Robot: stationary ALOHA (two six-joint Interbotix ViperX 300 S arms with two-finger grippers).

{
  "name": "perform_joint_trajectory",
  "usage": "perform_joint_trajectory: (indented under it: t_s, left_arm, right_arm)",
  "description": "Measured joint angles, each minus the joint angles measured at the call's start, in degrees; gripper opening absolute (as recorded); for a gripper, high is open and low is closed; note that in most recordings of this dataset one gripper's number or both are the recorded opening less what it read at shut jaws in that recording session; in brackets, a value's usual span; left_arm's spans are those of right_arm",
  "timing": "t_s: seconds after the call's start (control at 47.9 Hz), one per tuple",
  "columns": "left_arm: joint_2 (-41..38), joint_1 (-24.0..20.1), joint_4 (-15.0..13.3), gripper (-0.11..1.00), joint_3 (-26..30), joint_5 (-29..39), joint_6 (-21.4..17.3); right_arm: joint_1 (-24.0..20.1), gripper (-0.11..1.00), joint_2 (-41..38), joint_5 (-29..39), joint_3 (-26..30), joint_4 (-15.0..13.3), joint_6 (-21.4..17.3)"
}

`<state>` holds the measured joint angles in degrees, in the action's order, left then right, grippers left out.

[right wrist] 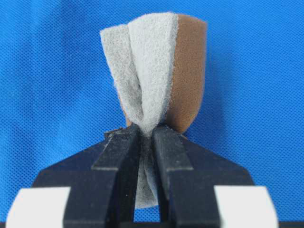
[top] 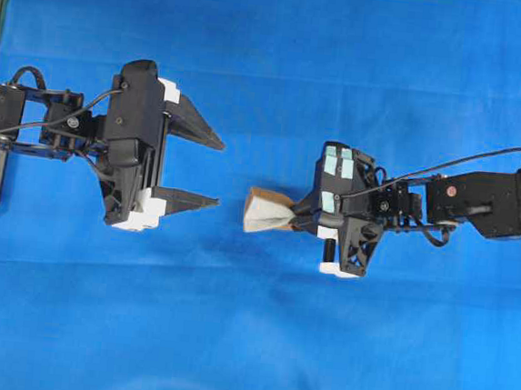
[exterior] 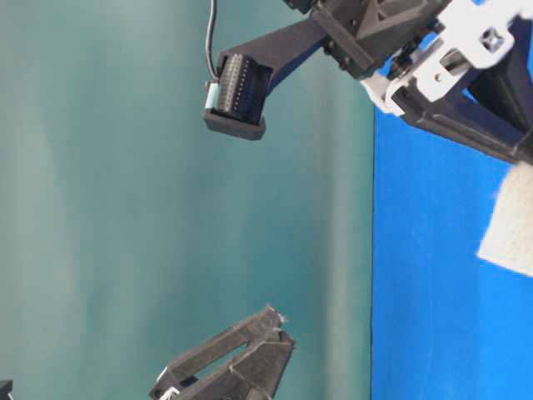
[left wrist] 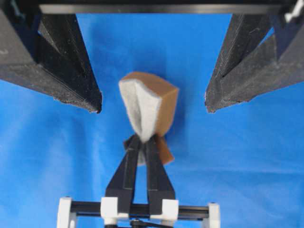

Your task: Hand over the sponge with the left arm and wipe it with the right arm.

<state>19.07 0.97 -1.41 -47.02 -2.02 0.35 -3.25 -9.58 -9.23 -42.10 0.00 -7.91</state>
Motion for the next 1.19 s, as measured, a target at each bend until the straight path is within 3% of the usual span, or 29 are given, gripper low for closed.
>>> perform_joint_trajectory:
  t_s: [0.23,0.501,0.668,0.898,1.19]
  left_arm:
    - [0.0,0.0,0.0,0.88,0.0,0.0,0.0]
    - [0.0,0.0,0.0,0.88,0.0,0.0,0.0]
    - [0.0,0.0,0.0,0.88,0.0,0.0,0.0]
    - [0.0,0.0,0.0,0.88,0.0,0.0,-0.1]
    - [0.0,0.0,0.0,0.88,0.0,0.0,-0.1]
  right_arm:
    - [6.7,0.14,0.0,0.2,-0.1,-1.9,1.8]
    - [20.0,0.14,0.0,0.2,-0.1,-4.0,5.2]
    - [22.8,0.14,0.0,0.2,-0.1,-4.0,5.7]
    - [21.7,0.14,0.0,0.2,-0.1,-4.1,5.1]
    - [9.0,0.14,0.1,0.2,-0.3,-1.1,2.9]
